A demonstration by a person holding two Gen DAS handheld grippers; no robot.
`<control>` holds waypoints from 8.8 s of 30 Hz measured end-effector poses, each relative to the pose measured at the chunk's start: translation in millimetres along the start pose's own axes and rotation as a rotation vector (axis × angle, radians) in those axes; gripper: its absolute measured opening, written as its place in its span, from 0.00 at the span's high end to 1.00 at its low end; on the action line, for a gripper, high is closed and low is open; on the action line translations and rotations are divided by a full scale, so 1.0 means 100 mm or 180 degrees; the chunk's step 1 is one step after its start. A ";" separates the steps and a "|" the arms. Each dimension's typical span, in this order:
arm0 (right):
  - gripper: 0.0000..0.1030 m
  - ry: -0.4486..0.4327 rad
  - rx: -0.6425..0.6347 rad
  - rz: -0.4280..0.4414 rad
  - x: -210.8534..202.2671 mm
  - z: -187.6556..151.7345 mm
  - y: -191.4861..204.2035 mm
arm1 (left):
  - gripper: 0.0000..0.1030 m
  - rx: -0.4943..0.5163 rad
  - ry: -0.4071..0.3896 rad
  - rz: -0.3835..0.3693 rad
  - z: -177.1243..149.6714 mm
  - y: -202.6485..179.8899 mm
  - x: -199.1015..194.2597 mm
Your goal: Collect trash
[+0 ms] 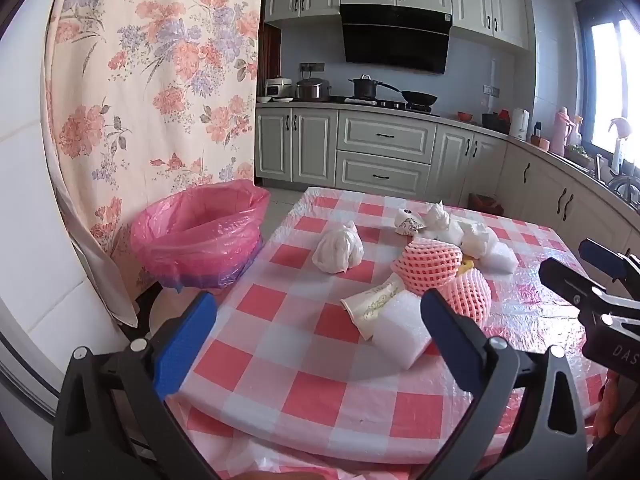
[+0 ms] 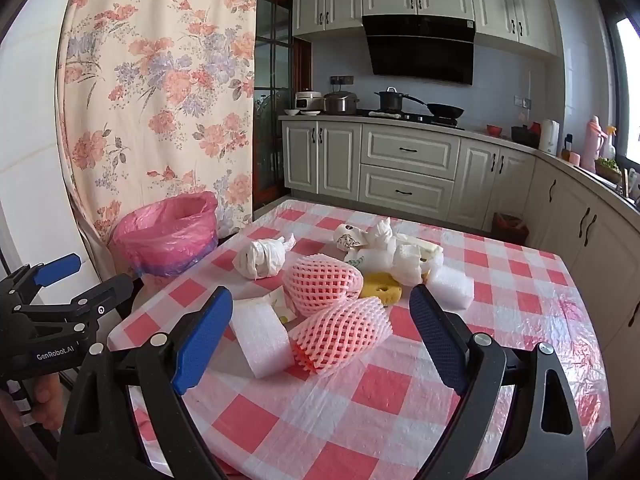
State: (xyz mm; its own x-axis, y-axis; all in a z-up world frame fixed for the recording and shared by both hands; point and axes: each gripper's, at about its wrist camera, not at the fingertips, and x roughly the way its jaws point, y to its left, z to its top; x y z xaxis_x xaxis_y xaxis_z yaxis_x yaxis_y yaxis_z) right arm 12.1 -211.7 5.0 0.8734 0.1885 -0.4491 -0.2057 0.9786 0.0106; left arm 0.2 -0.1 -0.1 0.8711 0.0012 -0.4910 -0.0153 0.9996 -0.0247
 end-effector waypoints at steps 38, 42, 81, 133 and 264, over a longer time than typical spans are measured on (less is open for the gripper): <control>0.18 0.0003 0.0059 0.0020 0.00 -0.01 -0.03 | 0.04 0.0007 0.0013 0.0001 0.00 -0.02 0.00; 0.18 0.0011 0.0073 0.0029 0.00 -0.01 -0.05 | 0.04 0.0021 0.0012 0.0006 -0.01 -0.05 -0.01; 0.18 -0.0016 0.0121 0.0019 -0.03 0.02 -0.03 | 0.04 0.0025 0.0013 0.0000 -0.01 -0.04 -0.01; 0.18 0.0865 0.0640 0.0085 1.60 -0.55 -0.38 | 0.05 0.0597 0.0268 -0.0612 -0.48 -0.47 1.29; 0.21 -0.0064 -0.0152 0.0506 1.60 0.38 0.60 | 0.05 -0.0526 0.0000 0.0123 0.23 1.10 1.34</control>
State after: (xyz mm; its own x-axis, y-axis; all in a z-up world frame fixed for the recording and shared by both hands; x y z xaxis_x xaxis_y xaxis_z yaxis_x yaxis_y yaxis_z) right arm 156.3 -119.3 -32.0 0.8368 0.3426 -0.4270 -0.3623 0.9313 0.0373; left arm 126.3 110.5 -48.4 0.8684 0.0396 -0.4943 -0.1294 0.9804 -0.1487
